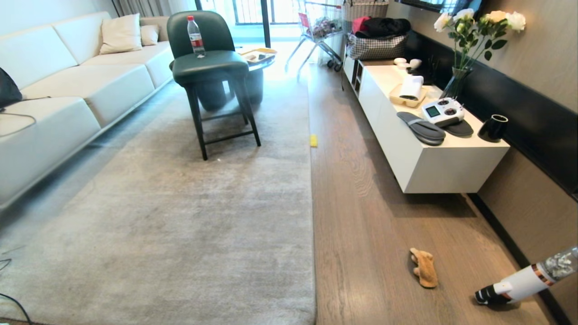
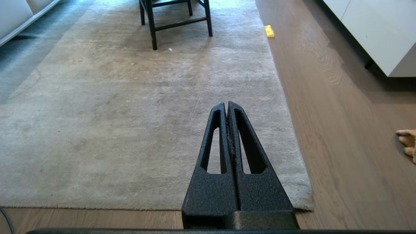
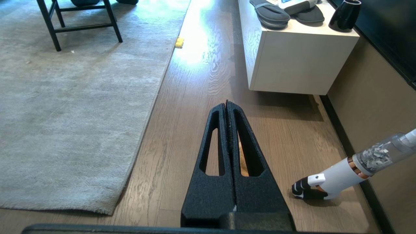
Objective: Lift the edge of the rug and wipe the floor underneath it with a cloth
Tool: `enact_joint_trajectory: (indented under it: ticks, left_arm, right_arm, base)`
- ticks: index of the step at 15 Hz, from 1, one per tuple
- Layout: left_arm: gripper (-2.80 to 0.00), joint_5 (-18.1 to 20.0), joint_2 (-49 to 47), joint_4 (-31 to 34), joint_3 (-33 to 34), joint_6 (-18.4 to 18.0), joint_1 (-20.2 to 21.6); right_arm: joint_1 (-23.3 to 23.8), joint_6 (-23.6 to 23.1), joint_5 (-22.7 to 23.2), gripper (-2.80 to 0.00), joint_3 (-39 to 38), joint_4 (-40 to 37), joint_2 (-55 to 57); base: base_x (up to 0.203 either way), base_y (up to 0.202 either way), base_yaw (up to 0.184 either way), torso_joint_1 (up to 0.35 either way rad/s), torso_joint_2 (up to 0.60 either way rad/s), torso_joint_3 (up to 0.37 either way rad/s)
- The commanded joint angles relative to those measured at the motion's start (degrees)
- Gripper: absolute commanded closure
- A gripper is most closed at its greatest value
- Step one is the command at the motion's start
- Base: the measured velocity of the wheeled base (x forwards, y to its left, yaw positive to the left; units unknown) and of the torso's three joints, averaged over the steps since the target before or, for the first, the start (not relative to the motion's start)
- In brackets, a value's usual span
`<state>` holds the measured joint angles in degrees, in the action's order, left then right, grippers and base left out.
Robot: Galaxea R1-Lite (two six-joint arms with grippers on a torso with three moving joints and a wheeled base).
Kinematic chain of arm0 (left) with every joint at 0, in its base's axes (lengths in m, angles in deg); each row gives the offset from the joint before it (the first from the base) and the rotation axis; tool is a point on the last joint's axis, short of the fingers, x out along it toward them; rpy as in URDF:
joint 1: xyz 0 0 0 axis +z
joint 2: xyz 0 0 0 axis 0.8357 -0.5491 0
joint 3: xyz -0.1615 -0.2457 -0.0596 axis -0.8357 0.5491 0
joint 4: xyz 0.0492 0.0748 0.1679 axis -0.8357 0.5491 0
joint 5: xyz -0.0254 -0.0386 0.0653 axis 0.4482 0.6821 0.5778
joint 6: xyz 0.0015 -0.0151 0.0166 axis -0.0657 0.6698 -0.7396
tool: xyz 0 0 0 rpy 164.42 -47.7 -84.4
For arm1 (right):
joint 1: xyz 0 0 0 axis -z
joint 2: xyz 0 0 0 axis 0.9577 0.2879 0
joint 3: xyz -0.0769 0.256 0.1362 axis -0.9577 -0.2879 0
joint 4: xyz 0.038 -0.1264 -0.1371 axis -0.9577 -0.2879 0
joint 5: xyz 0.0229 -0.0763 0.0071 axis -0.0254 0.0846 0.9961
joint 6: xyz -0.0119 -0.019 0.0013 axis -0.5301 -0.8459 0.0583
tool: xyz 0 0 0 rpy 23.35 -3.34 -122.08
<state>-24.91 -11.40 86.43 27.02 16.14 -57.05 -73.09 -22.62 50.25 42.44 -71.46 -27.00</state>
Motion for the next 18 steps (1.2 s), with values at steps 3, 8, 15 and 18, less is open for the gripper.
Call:
enact_joint_trajectory:
  ticks: [3,8,15,18]
  left_arm:
    - [0.0,0.0,0.0,0.0,0.0,0.1,0.0]
    - [0.0,0.0,0.0,0.0,0.0,0.0,0.0]
    - [0.0,0.0,0.0,0.0,0.0,0.0,0.0]
    - [0.0,0.0,0.0,0.0,0.0,0.0,0.0]
  right_arm:
    - [0.0,-0.1,0.0,0.0,0.0,0.0,0.1]
    - [0.0,-0.1,0.0,0.0,0.0,0.0,0.1]
    - [0.0,0.0,0.0,0.0,0.0,0.0,0.1]
    - [0.0,0.0,0.0,0.0,0.0,0.0,0.1]
  base:
    - [0.0,0.0,0.0,0.0,0.0,0.0]
    - [0.0,0.0,0.0,0.0,0.0,0.032]
    - [0.0,0.0,0.0,0.0,0.0,0.004]
    - [0.0,0.0,0.0,0.0,0.0,0.0]
